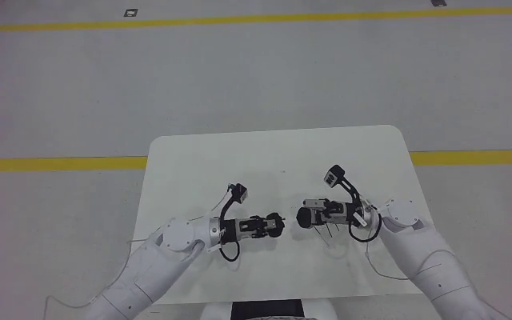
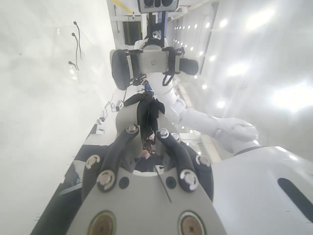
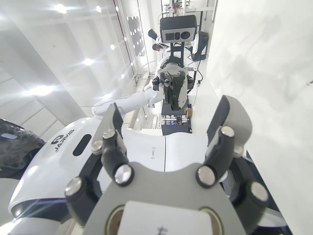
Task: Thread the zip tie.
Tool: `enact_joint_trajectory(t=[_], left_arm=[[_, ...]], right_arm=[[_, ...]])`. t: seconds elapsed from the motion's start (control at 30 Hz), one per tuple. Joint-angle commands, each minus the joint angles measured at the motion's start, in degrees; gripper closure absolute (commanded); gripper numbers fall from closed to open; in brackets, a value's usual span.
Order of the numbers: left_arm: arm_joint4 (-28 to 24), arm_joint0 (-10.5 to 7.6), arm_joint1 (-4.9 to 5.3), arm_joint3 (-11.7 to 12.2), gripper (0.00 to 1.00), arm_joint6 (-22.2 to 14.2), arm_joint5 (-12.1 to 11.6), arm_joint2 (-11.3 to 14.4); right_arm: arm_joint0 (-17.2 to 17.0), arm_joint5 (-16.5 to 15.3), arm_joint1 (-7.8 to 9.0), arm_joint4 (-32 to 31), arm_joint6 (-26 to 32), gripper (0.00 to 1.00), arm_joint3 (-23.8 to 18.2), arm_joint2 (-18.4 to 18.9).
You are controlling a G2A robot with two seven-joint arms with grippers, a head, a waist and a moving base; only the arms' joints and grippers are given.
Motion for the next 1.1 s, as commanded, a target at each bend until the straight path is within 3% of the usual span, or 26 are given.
enact_joint_trajectory(t=[0.0,0.07,0.4,0.47,0.73,0.93,1.07], left_arm=[[3.58,0.41,0.15,-1.30,1.00,0.81,0.06,-0.43],[7.62,0.88,0.30,-3.19,1.00,1.33,0.06,-0.90],[7.62,0.88,0.30,-3.19,1.00,1.33,0.06,-0.90],[9.97,0.70,0.35,-3.32,1.00,2.48,0.17,-0.84],[22.84,2.43,1.31,-9.26,1.00,6.63,0.06,-1.94],[28.30,3.75,2.21,-12.78,1.00,9.13,0.06,-2.35],[29.96,4.13,2.84,-13.85,1.00,10.31,0.06,-2.06]], right_arm=[[-0.25,0.10,0.23,-0.50,-0.41,0.00,0.03,0.92],[-0.55,0.26,0.43,-0.84,-0.81,0.00,0.01,1.72],[-0.55,0.26,0.43,-0.84,-0.81,0.00,0.01,1.72],[-0.55,0.26,0.43,-0.84,-0.81,0.00,0.01,1.72],[-0.55,0.26,0.43,-0.84,-0.81,0.00,0.01,1.72],[-0.55,0.26,0.43,-0.84,-0.81,0.00,0.01,1.72],[-0.55,0.26,0.43,-0.84,-0.81,0.00,0.01,1.72]])
